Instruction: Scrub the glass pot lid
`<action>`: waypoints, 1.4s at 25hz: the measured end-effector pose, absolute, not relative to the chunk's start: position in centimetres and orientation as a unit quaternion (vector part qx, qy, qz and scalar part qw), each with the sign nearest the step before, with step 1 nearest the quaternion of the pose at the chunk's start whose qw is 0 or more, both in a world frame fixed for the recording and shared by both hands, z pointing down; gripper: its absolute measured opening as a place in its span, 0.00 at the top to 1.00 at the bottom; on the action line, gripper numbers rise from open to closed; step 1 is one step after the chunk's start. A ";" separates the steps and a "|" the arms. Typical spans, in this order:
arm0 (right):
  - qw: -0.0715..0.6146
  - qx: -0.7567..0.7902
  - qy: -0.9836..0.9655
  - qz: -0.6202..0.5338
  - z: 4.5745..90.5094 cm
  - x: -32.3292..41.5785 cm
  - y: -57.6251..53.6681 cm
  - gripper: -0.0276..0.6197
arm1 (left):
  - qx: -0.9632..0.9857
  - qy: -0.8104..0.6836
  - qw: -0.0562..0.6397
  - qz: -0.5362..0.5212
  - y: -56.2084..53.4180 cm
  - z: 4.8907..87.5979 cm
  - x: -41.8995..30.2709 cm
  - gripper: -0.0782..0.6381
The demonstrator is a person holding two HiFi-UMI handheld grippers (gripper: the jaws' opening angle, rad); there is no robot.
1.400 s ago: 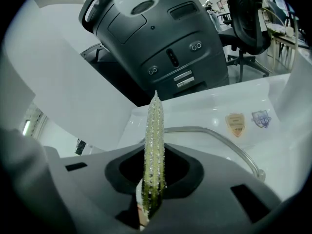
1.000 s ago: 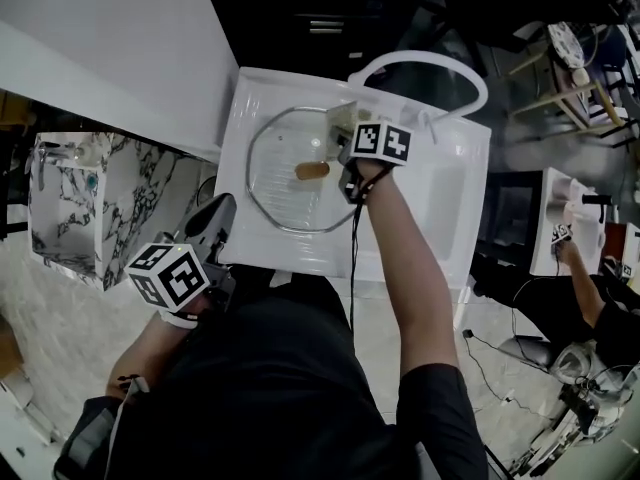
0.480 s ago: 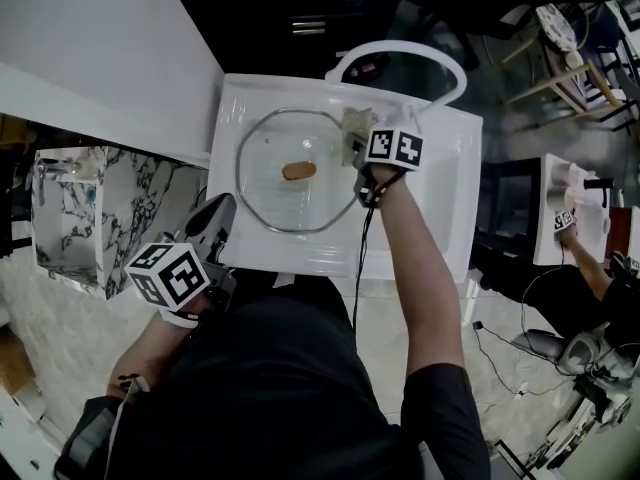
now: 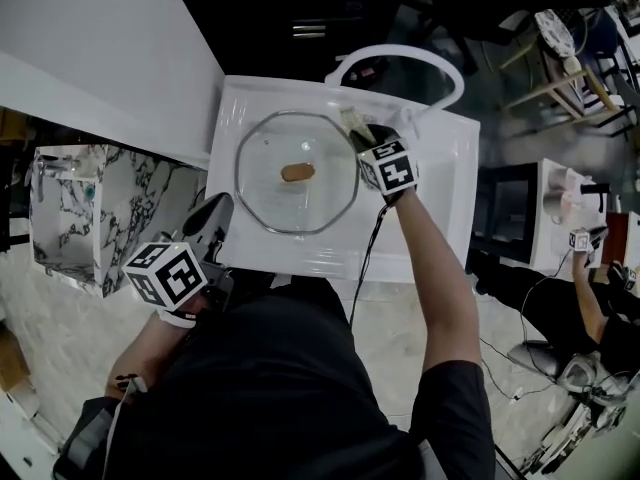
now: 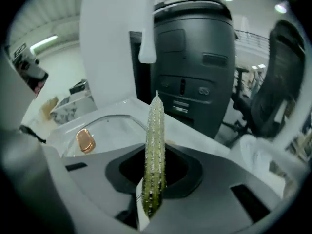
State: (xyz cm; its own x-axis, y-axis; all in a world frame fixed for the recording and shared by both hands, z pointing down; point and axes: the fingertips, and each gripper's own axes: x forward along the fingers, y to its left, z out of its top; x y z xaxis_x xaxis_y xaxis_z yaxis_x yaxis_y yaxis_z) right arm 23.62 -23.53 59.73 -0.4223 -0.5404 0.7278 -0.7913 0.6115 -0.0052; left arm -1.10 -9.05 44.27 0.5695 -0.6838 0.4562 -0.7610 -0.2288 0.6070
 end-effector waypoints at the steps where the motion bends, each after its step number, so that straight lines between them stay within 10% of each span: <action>1: 0.367 0.385 -0.834 0.146 59.4 22.8 -23.8 0.86 | 0.781 -0.465 0.415 0.046 -8.9 44.3 -1.3 0.89; 12: 0.462 0.264 -0.847 0.003 63.4 18.3 -24.5 0.86 | 0.750 -0.506 0.424 0.043 -6.9 45.5 -4.5 0.89; 35: 0.442 0.262 -0.858 -0.011 63.6 19.4 -18.8 0.86 | 0.779 -0.462 0.420 0.061 -7.9 45.3 -1.1 0.89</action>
